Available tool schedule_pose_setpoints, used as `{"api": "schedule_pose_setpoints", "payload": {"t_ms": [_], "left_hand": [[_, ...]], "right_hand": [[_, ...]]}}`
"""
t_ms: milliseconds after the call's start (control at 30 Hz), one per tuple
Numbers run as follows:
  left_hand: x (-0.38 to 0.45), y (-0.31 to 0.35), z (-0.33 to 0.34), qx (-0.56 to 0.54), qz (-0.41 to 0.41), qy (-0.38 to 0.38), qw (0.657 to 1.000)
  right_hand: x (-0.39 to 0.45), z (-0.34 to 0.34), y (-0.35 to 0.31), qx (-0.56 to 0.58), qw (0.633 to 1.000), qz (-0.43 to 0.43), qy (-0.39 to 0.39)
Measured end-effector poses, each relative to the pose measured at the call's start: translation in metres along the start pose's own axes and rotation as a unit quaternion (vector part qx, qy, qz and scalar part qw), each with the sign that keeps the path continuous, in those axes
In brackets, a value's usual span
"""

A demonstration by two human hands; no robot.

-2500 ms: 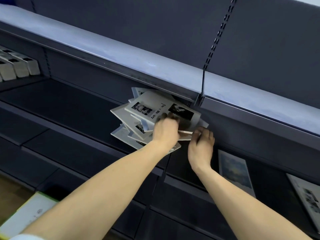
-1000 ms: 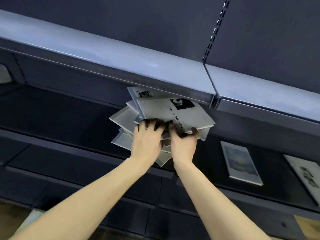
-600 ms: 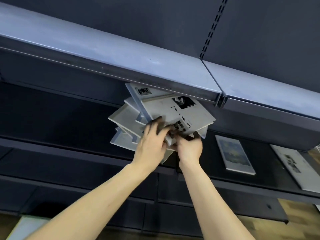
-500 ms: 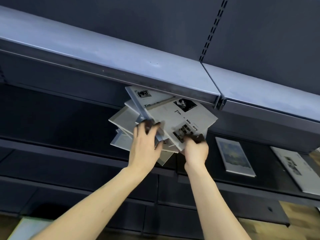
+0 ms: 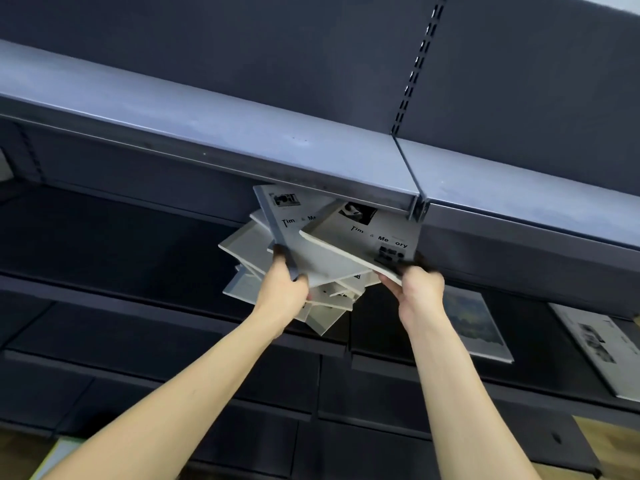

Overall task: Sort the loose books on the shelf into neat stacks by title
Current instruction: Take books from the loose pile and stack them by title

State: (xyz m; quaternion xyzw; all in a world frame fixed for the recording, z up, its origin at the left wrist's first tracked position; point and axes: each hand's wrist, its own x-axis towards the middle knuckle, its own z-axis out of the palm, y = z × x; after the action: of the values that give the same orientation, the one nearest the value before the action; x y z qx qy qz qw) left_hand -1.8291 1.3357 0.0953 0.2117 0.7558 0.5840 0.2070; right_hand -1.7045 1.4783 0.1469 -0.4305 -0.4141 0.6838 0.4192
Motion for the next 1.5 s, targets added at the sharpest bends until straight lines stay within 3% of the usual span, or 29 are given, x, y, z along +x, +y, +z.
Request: {"api": "schedule_pose_setpoints", "payload": {"t_ms": [133,367,633,733,867,1033,1367,1500], "left_hand": [[-0.003,-0.004,-0.038,0.051,-0.018,0.005,0.999],[-0.003,0.003,-0.064,-0.016,-0.051,0.016,0.998],[-0.010,-0.003,-0.046,0.020,-0.018,0.008,1.000],[-0.014,0.000,-0.043,0.006,-0.039,0.018,0.999],[-0.016,0.007,-0.040,0.008,-0.037,0.006,0.999],[-0.016,0.008,-0.036,0.014,-0.052,0.002,0.999],[-0.023,0.005,-0.038,0.050,0.043,0.032,0.997],[-0.025,0.014,-0.033,0.070,0.108,0.030,0.991]], "right_hand": [[0.004,0.002,0.003,-0.014,0.999,0.017,-0.028],[-0.002,0.007,0.028,-0.144,0.984,-0.025,-0.101],[-0.019,0.014,0.050,-0.216,0.968,-0.103,-0.079],[-0.021,0.013,0.055,-0.284,0.944,-0.149,-0.075],[-0.020,0.002,0.053,-0.243,0.959,-0.091,-0.115],[-0.012,-0.010,0.042,-0.294,0.942,-0.087,-0.134],[-0.022,-0.010,0.048,-0.313,0.930,-0.039,-0.190],[-0.030,-0.015,0.041,-0.338,0.922,-0.071,-0.177]]}}
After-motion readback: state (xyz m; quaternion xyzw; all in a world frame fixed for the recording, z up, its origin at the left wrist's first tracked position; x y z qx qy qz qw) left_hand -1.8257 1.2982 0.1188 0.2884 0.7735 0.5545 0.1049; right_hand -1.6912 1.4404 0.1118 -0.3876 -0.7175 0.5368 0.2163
